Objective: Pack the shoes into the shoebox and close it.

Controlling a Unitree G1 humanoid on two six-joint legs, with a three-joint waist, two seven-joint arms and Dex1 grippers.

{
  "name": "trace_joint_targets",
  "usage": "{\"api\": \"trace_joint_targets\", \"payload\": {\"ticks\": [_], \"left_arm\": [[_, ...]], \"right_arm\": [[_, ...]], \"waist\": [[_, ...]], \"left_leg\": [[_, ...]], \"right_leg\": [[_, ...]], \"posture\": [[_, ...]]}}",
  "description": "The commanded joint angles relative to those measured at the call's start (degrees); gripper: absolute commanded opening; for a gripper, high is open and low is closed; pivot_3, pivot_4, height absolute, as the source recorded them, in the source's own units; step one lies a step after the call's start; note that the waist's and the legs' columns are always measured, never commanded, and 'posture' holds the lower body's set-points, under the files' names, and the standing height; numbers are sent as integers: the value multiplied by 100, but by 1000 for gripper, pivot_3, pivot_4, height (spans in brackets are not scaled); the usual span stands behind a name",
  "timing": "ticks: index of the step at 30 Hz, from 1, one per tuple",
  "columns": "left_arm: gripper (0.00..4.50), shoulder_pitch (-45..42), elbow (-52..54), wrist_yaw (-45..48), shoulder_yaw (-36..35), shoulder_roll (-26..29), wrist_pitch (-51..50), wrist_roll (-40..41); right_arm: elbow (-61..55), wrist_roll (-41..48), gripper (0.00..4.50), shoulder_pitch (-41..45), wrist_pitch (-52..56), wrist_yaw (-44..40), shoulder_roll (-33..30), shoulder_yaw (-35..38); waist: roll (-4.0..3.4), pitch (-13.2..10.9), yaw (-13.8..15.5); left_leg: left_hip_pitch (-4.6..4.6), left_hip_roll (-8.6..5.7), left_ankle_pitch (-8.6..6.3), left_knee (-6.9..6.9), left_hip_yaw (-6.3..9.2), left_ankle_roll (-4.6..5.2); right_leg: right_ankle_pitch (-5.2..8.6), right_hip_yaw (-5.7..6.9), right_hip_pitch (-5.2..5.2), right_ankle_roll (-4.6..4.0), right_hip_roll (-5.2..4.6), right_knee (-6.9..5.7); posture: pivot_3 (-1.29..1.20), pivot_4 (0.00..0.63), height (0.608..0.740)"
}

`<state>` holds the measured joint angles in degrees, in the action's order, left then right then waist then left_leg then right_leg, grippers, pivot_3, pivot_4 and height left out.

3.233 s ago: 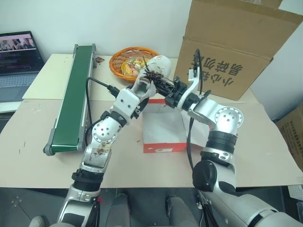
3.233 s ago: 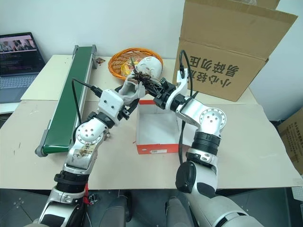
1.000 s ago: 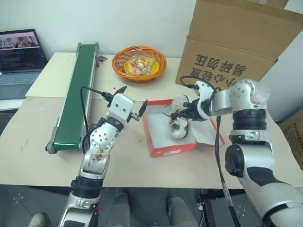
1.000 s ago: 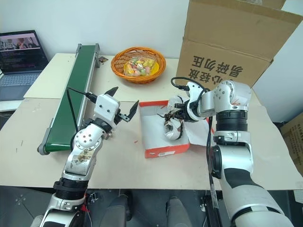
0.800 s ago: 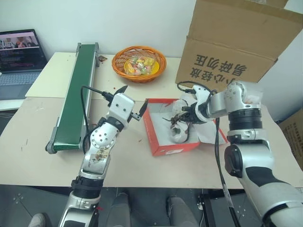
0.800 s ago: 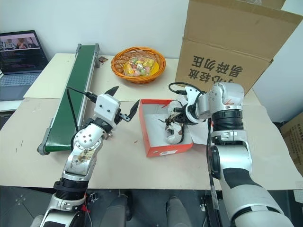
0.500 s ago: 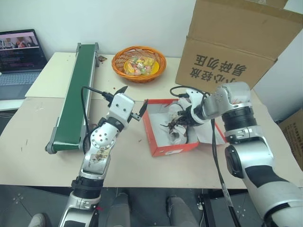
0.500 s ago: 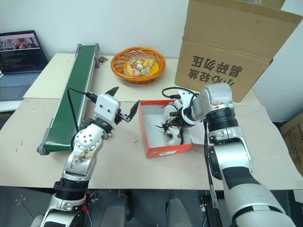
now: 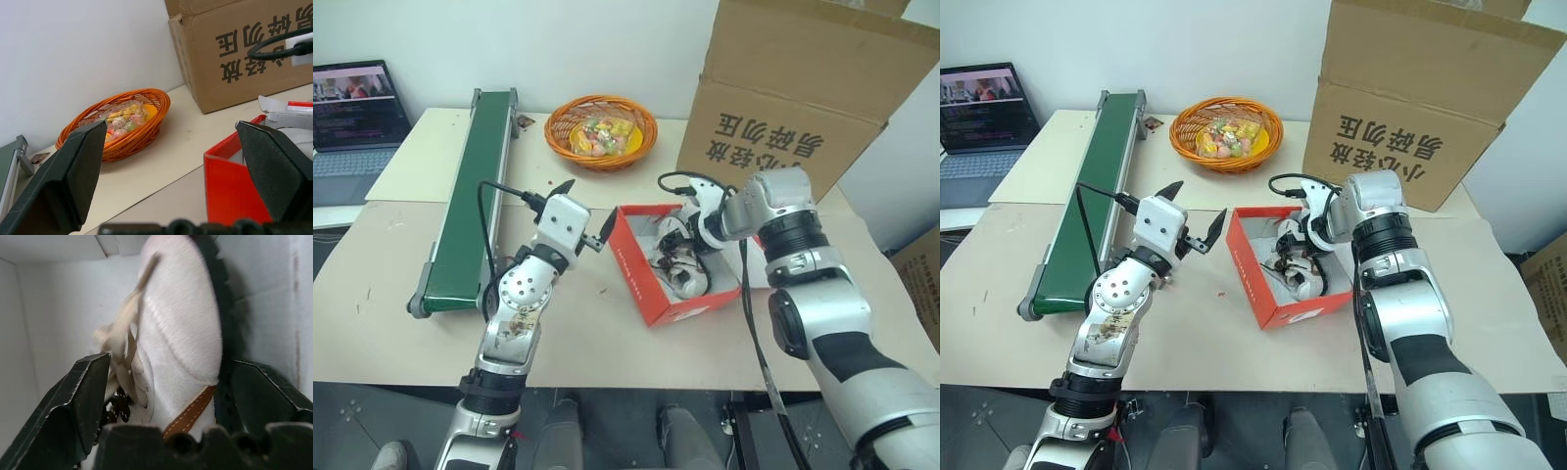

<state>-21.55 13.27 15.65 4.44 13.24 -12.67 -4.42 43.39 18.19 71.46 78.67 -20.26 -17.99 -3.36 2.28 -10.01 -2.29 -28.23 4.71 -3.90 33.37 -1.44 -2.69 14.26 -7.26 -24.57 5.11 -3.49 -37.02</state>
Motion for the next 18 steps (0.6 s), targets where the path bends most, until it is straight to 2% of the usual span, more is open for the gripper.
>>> {"api": "trace_joint_targets", "payload": {"ticks": [1,11,15,18], "left_arm": [[4500,-90,218,-27,-38,23,73,6],[4500,-239,60,11,-74,55,156,55],[4500,-265,28,-144,-346,81,145,109],[4500,-392,-11,-406,-868,55,-106,309]], "right_arm": [[-368,57,4425,407,63,27,0,397],[-1445,156,4425,578,826,595,195,1559],[-2265,244,4425,375,17,806,286,2090],[-3004,116,4425,-254,-1182,500,89,1878]], "waist": [[0,0,-1],[0,0,15],[0,0,12],[0,0,22]], "left_leg": [[0,0,-1,0,0,-1],[-1,0,-4,-1,0,-6],[-2,0,-3,-1,0,-5],[-1,0,-4,-1,2,-5]], "right_leg": [[0,0,-1,0,0,0],[0,1,-1,0,0,0],[0,1,-4,0,0,-1],[0,5,-1,0,0,0]], "posture": [[0,150,721],[0,150,721],[0,150,721],[0,150,721]]}}
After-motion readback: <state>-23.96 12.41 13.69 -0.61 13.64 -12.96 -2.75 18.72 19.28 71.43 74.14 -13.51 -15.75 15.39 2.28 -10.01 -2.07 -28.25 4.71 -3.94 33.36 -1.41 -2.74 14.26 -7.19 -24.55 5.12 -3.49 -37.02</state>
